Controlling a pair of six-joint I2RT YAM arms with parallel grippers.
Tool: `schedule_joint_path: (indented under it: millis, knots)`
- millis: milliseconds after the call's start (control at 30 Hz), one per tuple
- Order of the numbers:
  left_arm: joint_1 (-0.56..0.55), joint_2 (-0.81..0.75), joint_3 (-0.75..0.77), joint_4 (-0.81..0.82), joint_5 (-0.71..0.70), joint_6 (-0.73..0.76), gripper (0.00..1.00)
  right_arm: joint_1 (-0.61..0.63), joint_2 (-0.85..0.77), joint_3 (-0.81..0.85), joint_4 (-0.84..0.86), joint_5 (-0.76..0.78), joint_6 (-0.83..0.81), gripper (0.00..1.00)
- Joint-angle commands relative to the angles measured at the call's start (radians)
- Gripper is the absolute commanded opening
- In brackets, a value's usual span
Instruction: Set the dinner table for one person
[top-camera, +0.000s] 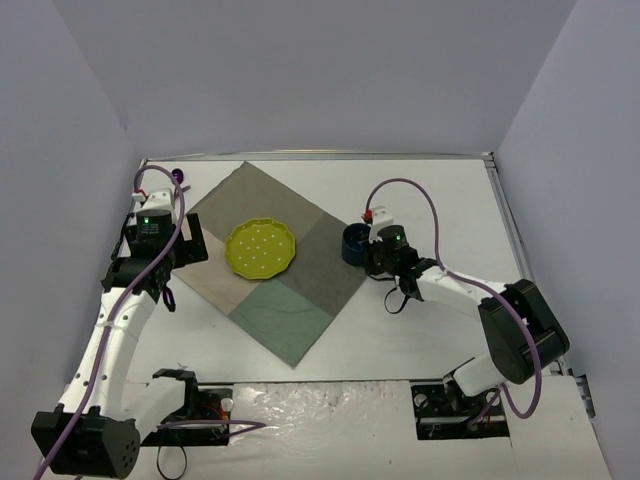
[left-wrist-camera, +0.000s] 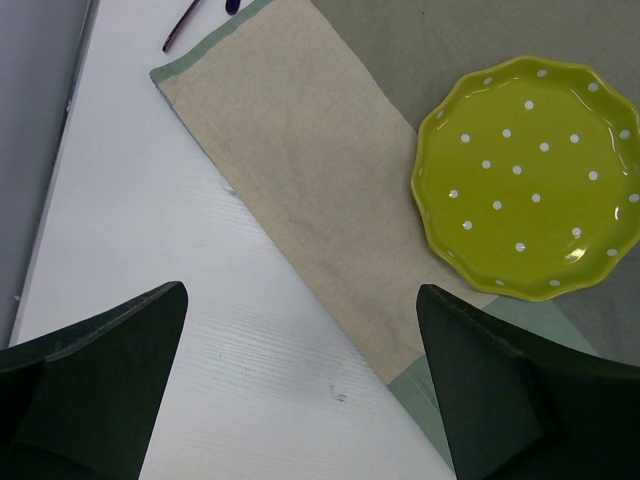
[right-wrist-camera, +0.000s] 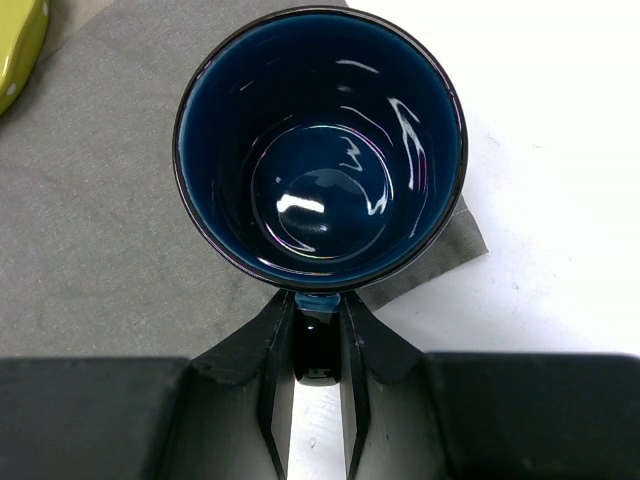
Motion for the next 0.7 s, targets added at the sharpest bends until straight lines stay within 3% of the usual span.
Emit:
schedule_joint_path:
  millis: [0,133,267,433,667]
  knots:
    - [0.007,0.004,0.012,0.049,0.003,-0.011,0.97,0.01,-0.018,0.004,0.106,0.026,0.024,0.25]
    - [0.007,0.007,0.01,0.05,0.004,-0.008,0.97,0.014,-0.054,0.003,0.058,0.026,0.033,0.48]
    - [0.007,0.015,0.007,0.059,0.019,-0.005,0.97,0.017,-0.16,0.028,-0.028,0.065,0.05,0.64]
    - [0.007,0.072,0.027,0.071,0.047,-0.004,0.97,0.017,-0.291,0.099,-0.151,0.085,0.065,0.96]
    - [0.121,0.291,0.222,0.08,0.121,-0.024,0.97,0.017,-0.446,0.151,-0.215,0.069,0.087,1.0]
